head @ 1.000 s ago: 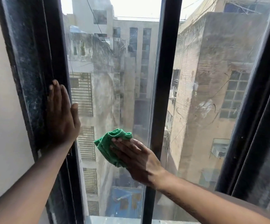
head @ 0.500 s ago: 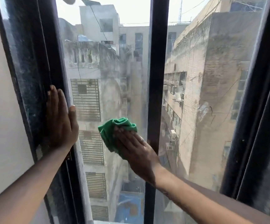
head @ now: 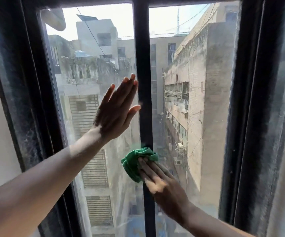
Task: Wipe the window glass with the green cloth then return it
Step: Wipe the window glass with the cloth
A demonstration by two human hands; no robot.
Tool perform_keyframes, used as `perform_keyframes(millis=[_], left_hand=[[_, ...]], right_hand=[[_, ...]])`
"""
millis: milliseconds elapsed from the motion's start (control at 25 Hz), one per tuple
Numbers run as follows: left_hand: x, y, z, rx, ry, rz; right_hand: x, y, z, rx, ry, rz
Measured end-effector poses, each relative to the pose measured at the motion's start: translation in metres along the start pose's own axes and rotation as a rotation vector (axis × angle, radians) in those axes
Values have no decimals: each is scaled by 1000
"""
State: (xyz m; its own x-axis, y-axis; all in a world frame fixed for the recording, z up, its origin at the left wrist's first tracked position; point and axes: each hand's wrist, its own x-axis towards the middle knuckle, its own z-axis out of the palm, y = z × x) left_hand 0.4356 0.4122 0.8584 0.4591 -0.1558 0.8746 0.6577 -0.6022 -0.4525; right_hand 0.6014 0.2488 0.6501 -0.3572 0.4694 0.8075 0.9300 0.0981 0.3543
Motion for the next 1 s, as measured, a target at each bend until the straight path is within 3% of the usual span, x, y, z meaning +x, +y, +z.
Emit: perform_keyframes(millis=[120, 200, 400, 560, 600, 720, 760, 800, 920, 1000], left_hand=[[12, 24, 11, 69, 21, 36], [9, 33, 18, 118, 44, -25], [4, 41, 27, 166, 63, -85], [3, 39, 21, 163, 64, -87], [3, 38, 19, 175, 64, -81], [3, 40, 16, 174, 50, -72], [3, 41, 16, 171, 45, -74], [2, 42, 17, 169, 40, -72], [1, 39, 21, 179, 63, -59], [1, 34, 25, 182, 79, -58]], right_hand=[[-2, 61, -31, 7, 72, 339], [22, 104, -50, 45, 48, 456], [110, 132, -50, 84, 140, 344], [79, 121, -41, -36, -42, 17], [85, 136, -47, -49, 0, 56], [131, 162, -65, 17, 222, 525], [138, 154, -61, 41, 258, 583], [135, 139, -52, 43, 233, 550], [62, 96, -20, -35, -54, 154], [10, 100, -18, -69, -137, 68]])
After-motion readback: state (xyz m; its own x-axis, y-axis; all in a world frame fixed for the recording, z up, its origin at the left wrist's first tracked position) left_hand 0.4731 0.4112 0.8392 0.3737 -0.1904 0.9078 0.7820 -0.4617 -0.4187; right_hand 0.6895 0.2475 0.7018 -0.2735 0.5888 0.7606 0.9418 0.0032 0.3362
